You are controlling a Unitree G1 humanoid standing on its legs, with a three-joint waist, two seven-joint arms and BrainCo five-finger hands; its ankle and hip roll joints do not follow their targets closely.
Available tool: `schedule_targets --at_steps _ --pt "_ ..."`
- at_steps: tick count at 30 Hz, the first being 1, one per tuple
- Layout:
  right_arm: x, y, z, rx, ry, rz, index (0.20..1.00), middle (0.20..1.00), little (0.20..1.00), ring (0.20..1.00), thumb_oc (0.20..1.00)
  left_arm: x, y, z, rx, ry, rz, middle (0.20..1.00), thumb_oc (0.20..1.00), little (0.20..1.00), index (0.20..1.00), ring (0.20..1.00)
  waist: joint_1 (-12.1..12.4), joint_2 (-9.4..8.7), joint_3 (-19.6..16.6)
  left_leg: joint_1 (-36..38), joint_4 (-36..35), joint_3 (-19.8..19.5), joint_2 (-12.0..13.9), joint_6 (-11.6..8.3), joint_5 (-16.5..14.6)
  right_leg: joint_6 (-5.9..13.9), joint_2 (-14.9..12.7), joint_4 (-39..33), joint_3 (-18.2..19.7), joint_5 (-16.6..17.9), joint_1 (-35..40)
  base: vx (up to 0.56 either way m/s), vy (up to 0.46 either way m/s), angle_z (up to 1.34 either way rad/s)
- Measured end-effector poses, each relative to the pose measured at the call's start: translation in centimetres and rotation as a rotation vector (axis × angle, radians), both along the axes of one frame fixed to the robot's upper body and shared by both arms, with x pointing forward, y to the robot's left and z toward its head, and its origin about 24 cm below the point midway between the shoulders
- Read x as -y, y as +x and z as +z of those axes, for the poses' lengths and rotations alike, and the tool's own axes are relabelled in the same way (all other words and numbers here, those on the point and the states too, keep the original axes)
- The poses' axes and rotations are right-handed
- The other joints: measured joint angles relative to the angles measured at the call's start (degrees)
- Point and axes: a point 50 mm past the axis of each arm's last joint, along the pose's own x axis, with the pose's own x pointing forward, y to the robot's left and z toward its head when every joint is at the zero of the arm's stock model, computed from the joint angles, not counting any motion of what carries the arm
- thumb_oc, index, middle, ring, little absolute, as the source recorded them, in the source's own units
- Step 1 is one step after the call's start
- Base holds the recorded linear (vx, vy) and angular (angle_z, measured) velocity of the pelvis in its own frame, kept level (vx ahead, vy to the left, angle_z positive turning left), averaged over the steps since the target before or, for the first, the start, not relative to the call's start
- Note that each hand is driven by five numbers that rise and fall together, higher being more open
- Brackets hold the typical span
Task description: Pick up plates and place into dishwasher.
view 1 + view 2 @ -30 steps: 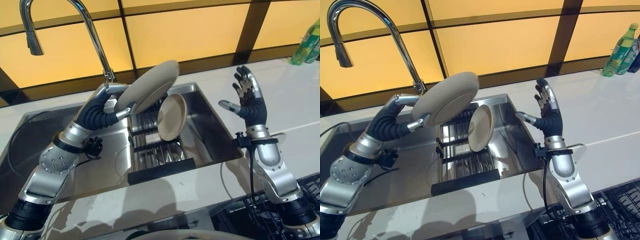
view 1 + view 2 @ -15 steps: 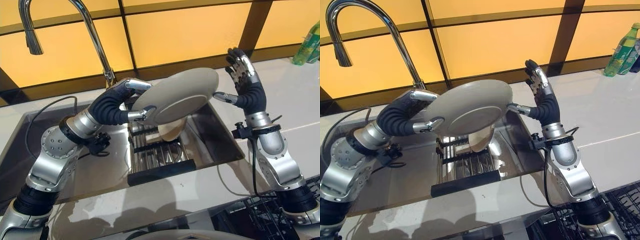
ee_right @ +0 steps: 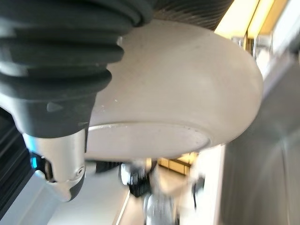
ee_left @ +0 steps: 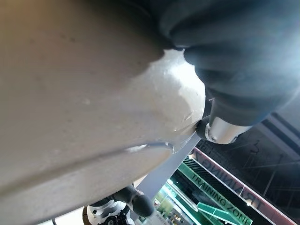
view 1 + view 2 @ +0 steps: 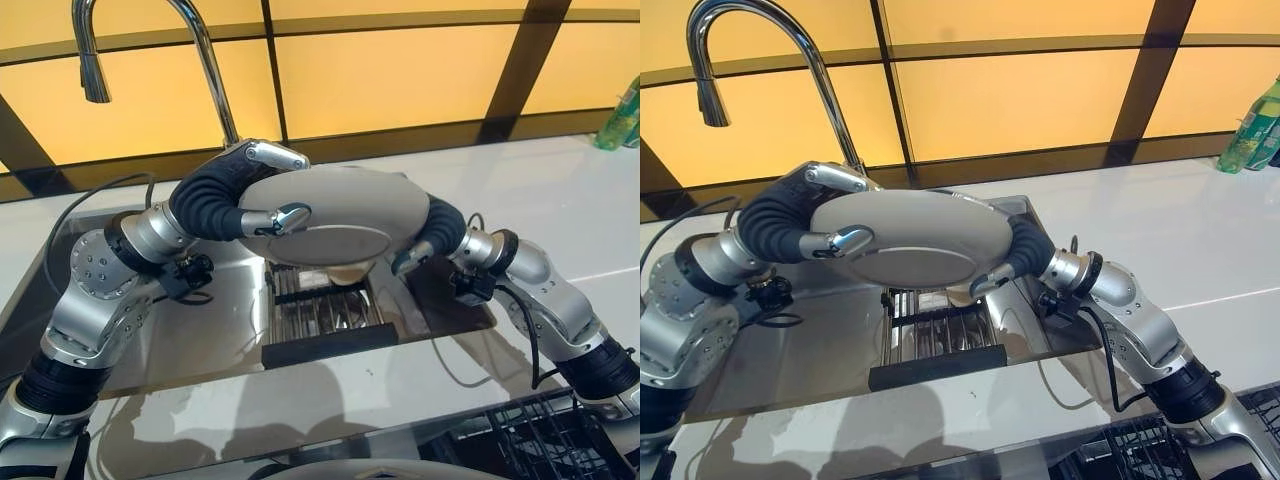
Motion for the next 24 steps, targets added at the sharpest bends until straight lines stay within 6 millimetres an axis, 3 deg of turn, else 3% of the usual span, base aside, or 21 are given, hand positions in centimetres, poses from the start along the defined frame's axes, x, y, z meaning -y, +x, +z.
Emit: schedule_targets --at_steps 5,6,8,24 --pt "-0.5 0.2 -0.3 -0.018 -0.023 0.1 1.0 1.0 1.0 1.0 1.0 -0.2 0.1 0.1 -0.007 0.007 0.002 0.2 0.2 0.2 0.2 0.2 0.55 -0.12 -0.07 0.6 -0.01 -0.04 -0.04 -0.02 -0.04 0.0 -0.01 -0.31 0.06 0.11 0.76 0.0 0.0 0.0" --pt "-0.5 0.2 -0.3 -0.015 -0.029 0.112 0.893 0.893 0.893 0.893 0.893 -0.2 0.1 0.1 -0.005 0.011 0.004 0.2 0.2 0.2 0.2 0.2 0.77 -0.15 -0.09 0.6 -0.01 -0.03 -0.05 -0.02 -0.04 0.01 -0.01 -0.46 0.06 0.21 0.82 0.0 0.0 0.0" --pt "-0.5 0.1 -0.3 -0.013 -0.029 0.12 0.2 0.2 0.2 0.2 0.2 -0.3 0.2 0.3 -0.002 0.017 0.012 0.2 0.2 0.2 0.2 0.2 0.96 -0.14 -0.09 0.58 0.0 0.0 -0.08 -0.01 -0.04 0.03 -0.04 -0.56 0.11 0.28 0.83 0.0 0.0 0.0" --pt "-1.2 0.4 0.9 0.046 0.149 0.042 0.2 0.2 0.2 0.2 0.2 -0.9 1.2 -0.2 -0.048 -0.075 0.02 0.2 0.2 0.2 0.2 0.2 0.26 0.29 -0.15 0.62 0.0 0.03 -0.11 0.0 -0.05 0.03 -0.09 -0.61 0.26 0.3 0.8 0.0 0.0 0.0"
